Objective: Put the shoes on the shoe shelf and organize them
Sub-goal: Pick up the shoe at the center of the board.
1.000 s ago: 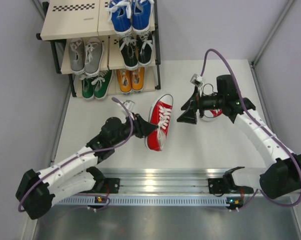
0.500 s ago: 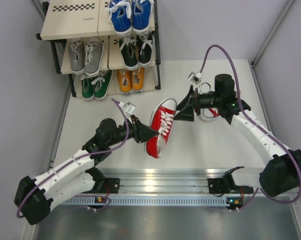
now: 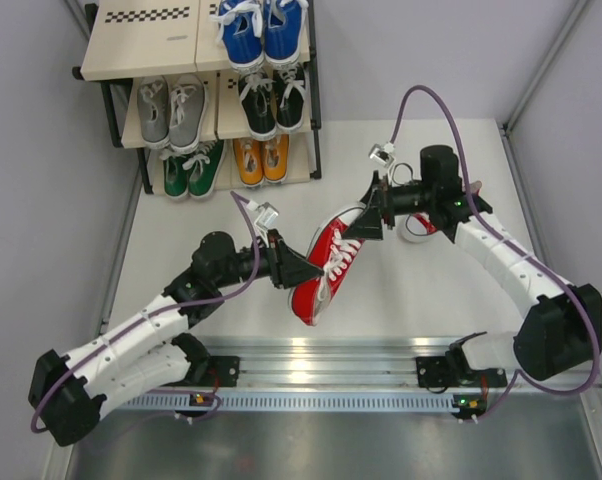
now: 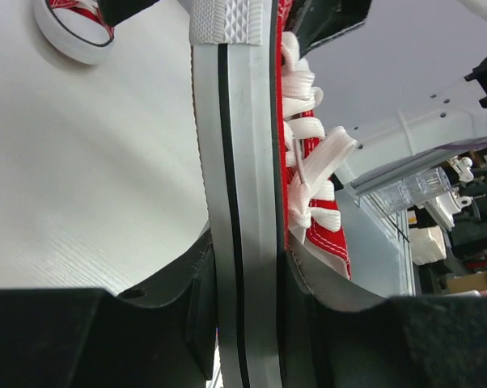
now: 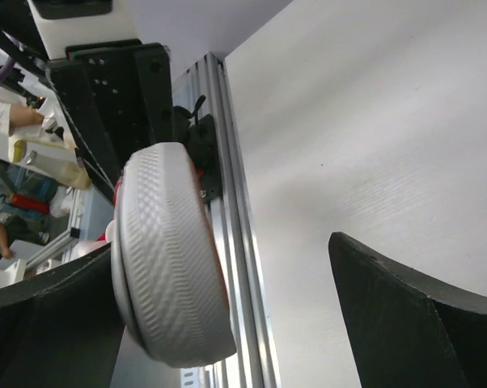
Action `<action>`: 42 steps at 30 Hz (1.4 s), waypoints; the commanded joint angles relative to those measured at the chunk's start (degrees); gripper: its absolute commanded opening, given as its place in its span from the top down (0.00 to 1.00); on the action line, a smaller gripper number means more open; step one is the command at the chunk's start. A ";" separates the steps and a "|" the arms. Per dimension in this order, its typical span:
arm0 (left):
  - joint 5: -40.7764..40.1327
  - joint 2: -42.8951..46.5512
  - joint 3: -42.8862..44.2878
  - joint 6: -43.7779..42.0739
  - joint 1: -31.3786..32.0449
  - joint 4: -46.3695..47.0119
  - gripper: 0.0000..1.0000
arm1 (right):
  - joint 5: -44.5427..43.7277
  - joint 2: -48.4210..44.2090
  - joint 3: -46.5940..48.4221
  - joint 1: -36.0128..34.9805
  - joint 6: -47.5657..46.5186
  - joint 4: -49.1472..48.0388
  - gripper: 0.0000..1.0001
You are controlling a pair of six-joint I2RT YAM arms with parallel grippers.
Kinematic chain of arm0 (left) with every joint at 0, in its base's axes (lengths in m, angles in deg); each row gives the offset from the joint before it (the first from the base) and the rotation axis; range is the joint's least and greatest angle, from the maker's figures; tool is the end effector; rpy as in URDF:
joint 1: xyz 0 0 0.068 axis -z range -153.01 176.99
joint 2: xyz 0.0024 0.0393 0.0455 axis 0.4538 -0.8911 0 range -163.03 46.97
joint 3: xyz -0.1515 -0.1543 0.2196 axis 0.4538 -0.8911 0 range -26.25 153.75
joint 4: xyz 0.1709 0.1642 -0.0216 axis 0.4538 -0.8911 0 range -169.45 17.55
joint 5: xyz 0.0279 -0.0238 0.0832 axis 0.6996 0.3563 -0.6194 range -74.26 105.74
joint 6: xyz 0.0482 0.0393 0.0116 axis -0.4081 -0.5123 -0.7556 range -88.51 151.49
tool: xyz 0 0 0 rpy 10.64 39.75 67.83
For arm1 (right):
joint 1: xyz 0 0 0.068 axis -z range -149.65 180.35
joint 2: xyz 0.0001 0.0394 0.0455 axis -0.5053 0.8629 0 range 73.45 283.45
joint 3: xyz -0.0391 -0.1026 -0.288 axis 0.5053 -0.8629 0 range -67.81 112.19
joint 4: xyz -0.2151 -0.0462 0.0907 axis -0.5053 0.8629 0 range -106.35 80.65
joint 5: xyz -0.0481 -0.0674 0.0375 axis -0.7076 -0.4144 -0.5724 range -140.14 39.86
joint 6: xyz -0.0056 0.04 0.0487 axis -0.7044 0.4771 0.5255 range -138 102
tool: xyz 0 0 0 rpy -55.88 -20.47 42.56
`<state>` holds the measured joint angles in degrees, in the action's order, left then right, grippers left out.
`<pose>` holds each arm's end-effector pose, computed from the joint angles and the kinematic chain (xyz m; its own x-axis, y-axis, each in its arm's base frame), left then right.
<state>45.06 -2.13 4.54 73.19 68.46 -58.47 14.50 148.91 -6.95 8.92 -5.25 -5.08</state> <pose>0.1093 -0.1282 0.3197 -0.6697 -0.1821 -0.7199 0.6667 0.2797 -0.6909 0.2237 0.1352 0.3657 -0.5977 -0.1331 -0.7906 -0.8012 0.1342 0.5832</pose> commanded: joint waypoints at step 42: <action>-10.44 15.53 0.86 -11.10 0.63 -2.65 0.18 | -1.98 4.78 -4.35 12.90 50.35 -34.21 1.00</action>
<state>29.13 14.57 6.81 65.10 69.07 -68.66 13.01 154.14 -12.02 20.81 38.51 -32.95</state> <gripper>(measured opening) 0.822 0.327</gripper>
